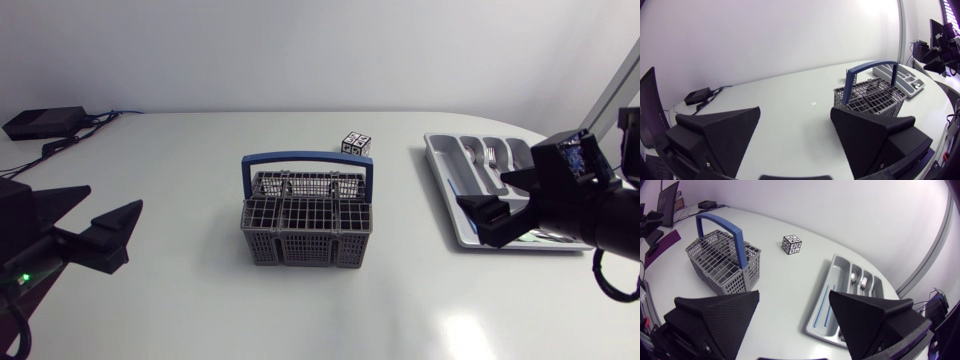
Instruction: Transfer all utensils from the basket to the drawer tray.
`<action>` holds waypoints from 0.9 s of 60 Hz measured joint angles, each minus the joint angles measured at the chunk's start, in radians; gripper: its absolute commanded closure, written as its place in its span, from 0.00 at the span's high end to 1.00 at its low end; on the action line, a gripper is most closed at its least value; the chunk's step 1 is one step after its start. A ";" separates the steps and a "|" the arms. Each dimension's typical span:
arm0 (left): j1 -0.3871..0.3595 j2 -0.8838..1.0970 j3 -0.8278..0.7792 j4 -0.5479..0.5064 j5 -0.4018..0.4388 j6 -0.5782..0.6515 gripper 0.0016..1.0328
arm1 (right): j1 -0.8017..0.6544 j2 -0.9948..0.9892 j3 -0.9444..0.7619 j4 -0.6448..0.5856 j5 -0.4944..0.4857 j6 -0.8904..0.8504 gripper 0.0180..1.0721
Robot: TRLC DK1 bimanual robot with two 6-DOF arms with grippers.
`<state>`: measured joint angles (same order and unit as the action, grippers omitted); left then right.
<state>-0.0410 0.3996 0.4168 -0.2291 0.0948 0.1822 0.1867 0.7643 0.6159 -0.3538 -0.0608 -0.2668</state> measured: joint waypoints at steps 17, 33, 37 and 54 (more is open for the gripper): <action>0.013 -0.156 -0.154 0.089 -0.032 -0.060 0.95 | -0.033 -0.318 -0.191 0.154 0.066 0.002 0.95; 0.026 -0.292 -0.296 0.163 -0.067 -0.115 0.95 | -0.080 -0.455 -0.324 0.209 0.066 0.064 0.95; 0.028 -0.326 -0.331 0.183 -0.076 -0.131 0.95 | -0.092 -0.492 -0.356 0.227 0.066 0.084 0.95; 0.034 -0.393 -0.373 0.229 -0.093 -0.160 0.93 | -0.141 -0.637 -0.486 0.288 0.064 0.167 0.95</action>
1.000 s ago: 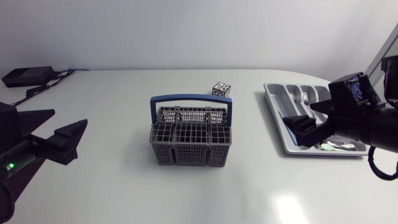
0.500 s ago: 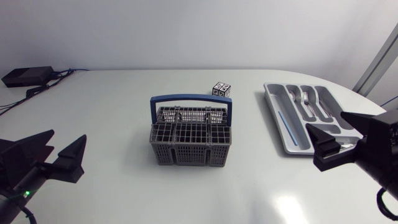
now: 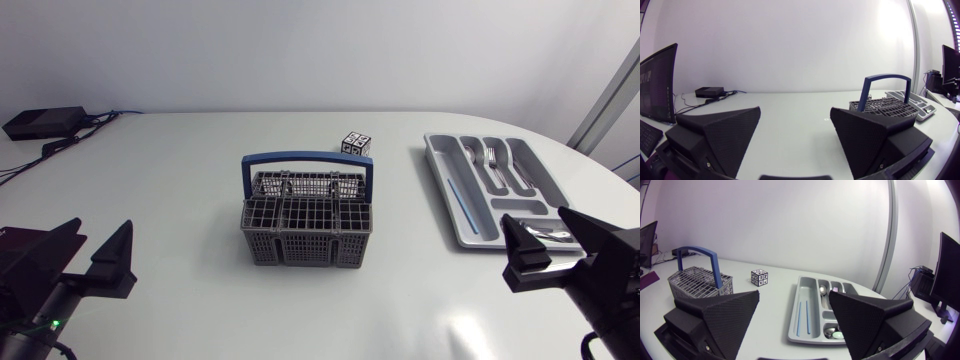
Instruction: Transfer all utensils from the basket to the drawer tray.
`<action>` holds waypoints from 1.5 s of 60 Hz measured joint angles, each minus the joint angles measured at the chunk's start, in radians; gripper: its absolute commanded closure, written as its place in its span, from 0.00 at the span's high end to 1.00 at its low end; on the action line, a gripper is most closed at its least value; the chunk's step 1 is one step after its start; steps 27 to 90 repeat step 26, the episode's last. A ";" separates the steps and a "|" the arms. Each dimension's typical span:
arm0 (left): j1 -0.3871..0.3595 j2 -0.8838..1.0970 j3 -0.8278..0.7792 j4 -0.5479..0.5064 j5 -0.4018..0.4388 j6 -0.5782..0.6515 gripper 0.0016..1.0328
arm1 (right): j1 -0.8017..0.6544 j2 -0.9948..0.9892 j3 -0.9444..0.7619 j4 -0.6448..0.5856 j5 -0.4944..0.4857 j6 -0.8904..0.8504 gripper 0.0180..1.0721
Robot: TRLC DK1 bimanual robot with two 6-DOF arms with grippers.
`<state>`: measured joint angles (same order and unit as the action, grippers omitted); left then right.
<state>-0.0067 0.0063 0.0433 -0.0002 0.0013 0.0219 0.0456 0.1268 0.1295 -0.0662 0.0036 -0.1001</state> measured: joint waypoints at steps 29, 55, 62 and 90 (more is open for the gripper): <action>0.000 0.000 -0.002 0.003 0.000 0.000 0.93 | -0.041 -0.122 -0.109 0.048 -0.003 0.072 0.95; 0.000 0.000 -0.002 0.003 0.000 0.000 0.93 | -0.041 -0.122 -0.109 0.048 -0.003 0.072 0.95; 0.000 0.000 -0.002 0.003 0.000 0.000 0.93 | -0.041 -0.122 -0.109 0.048 -0.003 0.072 0.95; 0.000 0.000 -0.002 0.003 0.000 0.000 0.93 | -0.041 -0.122 -0.109 0.048 -0.003 0.072 0.95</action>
